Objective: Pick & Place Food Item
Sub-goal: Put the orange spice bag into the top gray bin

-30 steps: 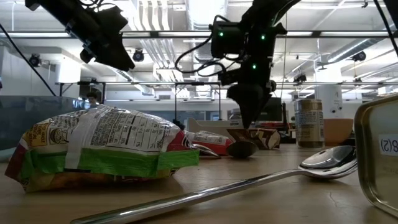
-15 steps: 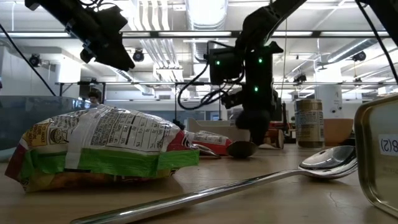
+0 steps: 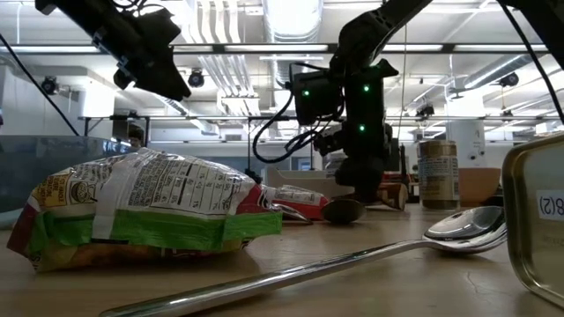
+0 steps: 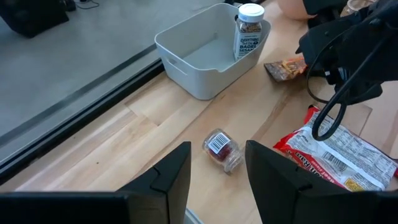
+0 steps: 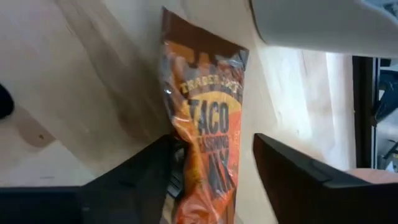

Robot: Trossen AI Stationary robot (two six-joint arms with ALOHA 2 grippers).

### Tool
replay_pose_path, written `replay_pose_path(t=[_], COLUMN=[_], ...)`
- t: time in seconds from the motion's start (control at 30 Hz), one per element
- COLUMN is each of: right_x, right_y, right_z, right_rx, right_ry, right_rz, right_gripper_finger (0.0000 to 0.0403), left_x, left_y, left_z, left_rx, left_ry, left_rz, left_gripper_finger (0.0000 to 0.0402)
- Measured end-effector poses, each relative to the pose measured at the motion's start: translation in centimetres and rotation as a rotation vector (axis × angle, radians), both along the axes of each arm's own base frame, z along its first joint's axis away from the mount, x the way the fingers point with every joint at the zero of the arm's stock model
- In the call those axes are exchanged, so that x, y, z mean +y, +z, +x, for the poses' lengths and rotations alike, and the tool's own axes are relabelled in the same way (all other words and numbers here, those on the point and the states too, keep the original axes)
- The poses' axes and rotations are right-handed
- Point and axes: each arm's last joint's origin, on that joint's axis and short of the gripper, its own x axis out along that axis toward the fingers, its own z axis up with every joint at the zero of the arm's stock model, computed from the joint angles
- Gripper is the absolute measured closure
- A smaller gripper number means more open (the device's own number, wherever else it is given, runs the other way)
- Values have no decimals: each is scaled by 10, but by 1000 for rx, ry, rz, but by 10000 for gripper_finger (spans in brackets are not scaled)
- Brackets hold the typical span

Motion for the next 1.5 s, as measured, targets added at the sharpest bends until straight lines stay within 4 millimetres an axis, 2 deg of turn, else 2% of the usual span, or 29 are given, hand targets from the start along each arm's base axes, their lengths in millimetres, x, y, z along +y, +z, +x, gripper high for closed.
replay_pose_path(t=[0.47,0.7,0.87,1.27,1.5], right_x=[0,0,2,20,25], right_y=[-1,1,15,86,117], right_z=[-1,-2,-3,-5,-9], right_rx=[8,-5,-52,-420,-607], right_ry=[-4,-14,-8,210,338], right_rz=[1,-1,36,347,458], right_gripper_finger=[383,388,389,390,391], left_x=[0,0,0,0,1], left_y=[0,-1,-1,1,16], left_z=[0,-1,-1,1,16], left_rx=[4,12,18,8,-40], left_ry=[-2,-1,-1,-31,-205], left_rz=[1,1,1,26,47], left_gripper_finger=[244,244,244,244,244])
